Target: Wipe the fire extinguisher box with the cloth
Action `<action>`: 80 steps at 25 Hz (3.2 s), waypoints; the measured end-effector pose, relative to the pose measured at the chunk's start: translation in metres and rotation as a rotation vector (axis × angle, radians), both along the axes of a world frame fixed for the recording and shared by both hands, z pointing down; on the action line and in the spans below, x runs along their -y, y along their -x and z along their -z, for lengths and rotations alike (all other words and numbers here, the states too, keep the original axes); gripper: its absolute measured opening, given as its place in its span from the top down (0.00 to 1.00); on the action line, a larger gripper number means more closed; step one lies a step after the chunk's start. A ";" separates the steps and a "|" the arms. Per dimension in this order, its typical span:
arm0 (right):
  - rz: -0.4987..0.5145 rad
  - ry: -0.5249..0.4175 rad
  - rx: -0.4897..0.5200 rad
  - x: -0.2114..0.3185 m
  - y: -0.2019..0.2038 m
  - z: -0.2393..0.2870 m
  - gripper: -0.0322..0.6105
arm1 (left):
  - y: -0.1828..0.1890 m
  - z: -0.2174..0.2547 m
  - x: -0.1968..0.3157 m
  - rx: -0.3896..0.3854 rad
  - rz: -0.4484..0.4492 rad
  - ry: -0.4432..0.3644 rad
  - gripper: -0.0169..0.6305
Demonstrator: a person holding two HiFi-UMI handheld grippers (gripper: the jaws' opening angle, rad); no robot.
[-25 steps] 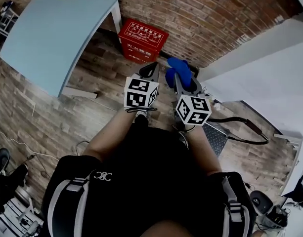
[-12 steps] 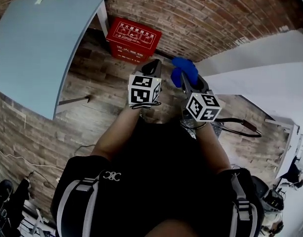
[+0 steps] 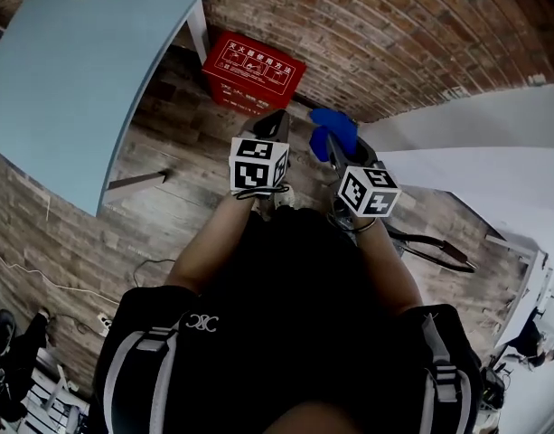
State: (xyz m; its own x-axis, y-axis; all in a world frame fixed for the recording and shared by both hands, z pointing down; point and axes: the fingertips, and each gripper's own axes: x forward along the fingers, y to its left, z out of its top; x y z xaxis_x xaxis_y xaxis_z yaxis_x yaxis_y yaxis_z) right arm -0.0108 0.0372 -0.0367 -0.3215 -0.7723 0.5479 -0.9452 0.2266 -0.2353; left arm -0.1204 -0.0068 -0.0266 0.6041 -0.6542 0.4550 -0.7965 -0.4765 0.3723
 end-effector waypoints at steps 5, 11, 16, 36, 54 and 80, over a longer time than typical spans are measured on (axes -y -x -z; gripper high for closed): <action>0.088 0.010 -0.039 0.027 -0.016 -0.017 0.75 | -0.018 0.002 0.022 -0.002 0.019 0.006 0.96; 0.127 0.012 0.080 0.056 -0.046 -0.044 0.75 | -0.049 -0.015 0.045 0.045 0.003 -0.018 0.96; 0.204 -0.020 0.104 0.079 -0.059 -0.111 0.75 | -0.058 -0.078 0.060 0.067 0.000 -0.035 0.96; 0.367 -0.398 -0.173 0.230 -0.076 -0.377 0.75 | -0.041 -0.302 0.112 -0.002 0.028 -0.220 0.96; 0.501 -0.525 -0.158 0.223 -0.029 -0.383 0.75 | -0.030 -0.359 0.092 0.052 0.042 -0.152 0.96; 0.531 -0.502 -0.188 0.210 -0.013 -0.405 0.75 | -0.058 -0.397 0.082 0.137 -0.001 -0.126 0.96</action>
